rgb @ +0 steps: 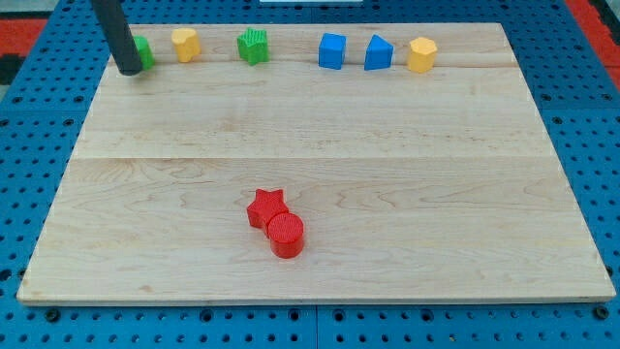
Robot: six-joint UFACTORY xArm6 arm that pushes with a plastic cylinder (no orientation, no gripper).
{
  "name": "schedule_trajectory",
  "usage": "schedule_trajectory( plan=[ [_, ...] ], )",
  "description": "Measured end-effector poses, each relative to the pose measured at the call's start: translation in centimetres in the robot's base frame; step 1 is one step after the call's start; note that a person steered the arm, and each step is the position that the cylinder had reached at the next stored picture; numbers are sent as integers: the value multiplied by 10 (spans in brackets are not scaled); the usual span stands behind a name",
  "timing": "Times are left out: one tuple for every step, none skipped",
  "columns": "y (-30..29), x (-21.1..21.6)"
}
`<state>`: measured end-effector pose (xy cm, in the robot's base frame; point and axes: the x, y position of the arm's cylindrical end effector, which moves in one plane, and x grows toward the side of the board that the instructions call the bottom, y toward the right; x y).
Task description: Push the red circle into the right of the green star
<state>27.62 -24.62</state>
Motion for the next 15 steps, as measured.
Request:
schedule_trajectory(
  plan=[
    [0,-10],
    [1,24],
    [9,123],
    [48,200],
    [101,223],
    [132,278],
    [194,283],
    [246,282],
    [267,279],
    [271,279],
    [283,294],
    [311,288],
    [309,260],
    [302,235],
    [300,214]
  ],
)
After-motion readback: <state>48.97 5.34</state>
